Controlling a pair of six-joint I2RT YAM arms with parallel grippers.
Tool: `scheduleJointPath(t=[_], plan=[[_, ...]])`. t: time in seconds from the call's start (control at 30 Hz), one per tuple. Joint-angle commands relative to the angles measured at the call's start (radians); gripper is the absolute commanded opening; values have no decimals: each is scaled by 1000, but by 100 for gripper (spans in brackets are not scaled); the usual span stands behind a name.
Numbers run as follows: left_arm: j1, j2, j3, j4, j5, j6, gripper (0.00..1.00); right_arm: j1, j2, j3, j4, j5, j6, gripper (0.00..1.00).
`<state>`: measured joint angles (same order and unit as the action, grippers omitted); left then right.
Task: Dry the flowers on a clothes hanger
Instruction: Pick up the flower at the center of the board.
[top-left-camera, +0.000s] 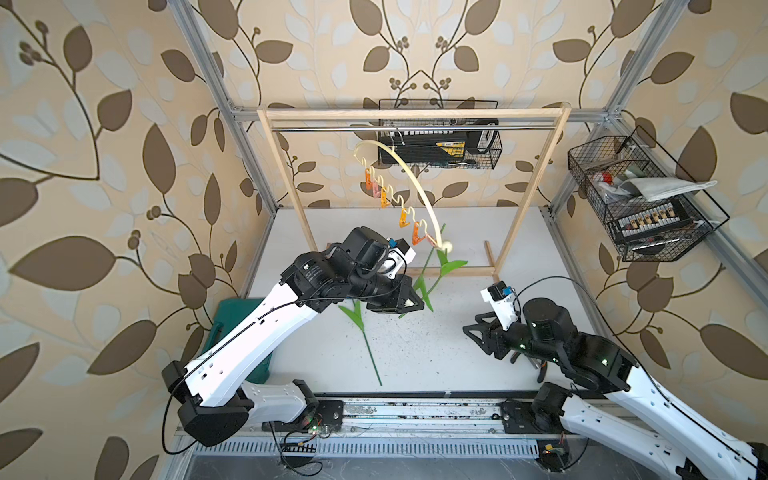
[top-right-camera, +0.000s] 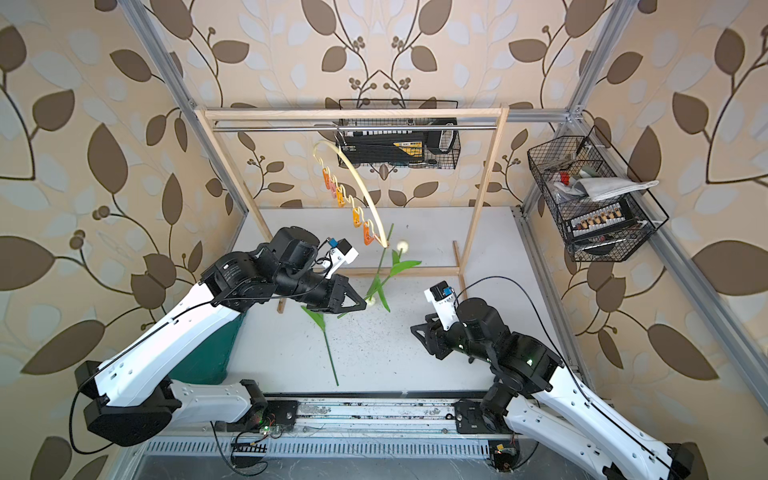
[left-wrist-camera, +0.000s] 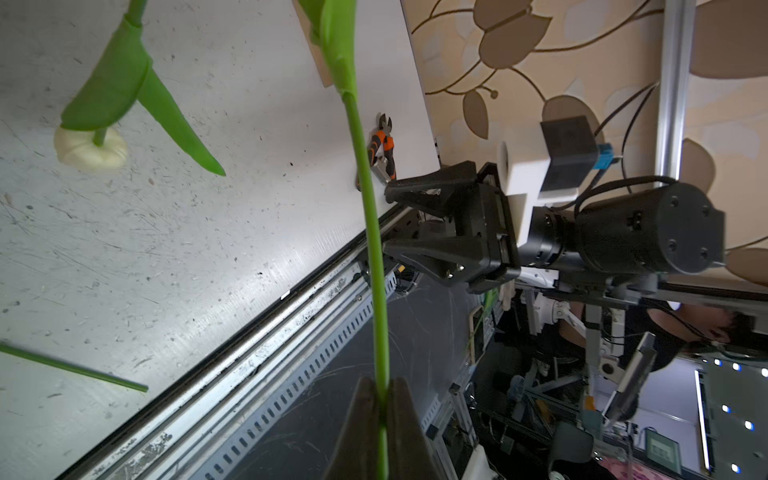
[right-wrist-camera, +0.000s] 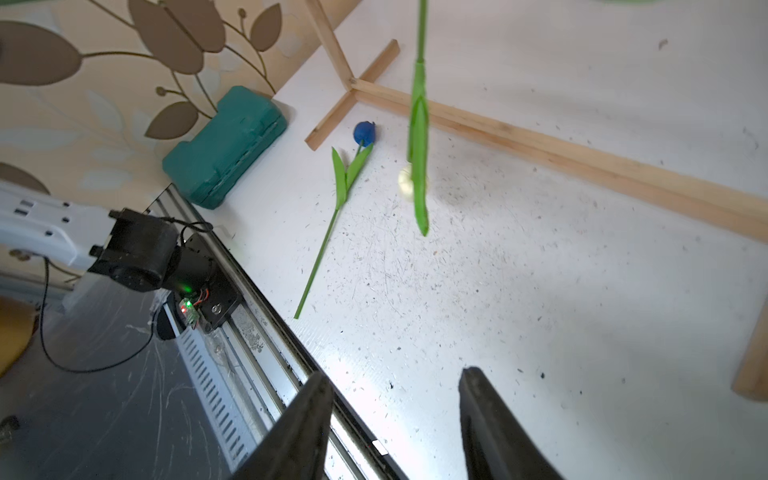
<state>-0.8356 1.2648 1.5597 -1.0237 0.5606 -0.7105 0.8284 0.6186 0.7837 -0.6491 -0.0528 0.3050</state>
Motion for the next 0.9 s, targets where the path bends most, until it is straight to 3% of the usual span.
scheduleJointPath(t=[0.0, 0.1, 0.27, 0.53, 0.67, 0.87], plan=[[6, 10, 38, -62, 197, -35, 0, 51, -67, 14, 113, 6, -164, 51], [6, 23, 28, -59, 291, -61, 0, 94, -63, 38, 173, 18, -205, 48], [13, 17, 29, -66, 330, -77, 0, 184, 22, 137, 176, 45, -278, 48], [27, 70, 57, -227, 371, -34, 0, 384, 181, 263, 114, 295, -435, 48], [27, 51, 46, -228, 374, -44, 0, 410, 236, 272, 105, 354, -474, 48], [27, 33, 28, -218, 388, -49, 0, 410, 263, 261, 110, 379, -506, 40]])
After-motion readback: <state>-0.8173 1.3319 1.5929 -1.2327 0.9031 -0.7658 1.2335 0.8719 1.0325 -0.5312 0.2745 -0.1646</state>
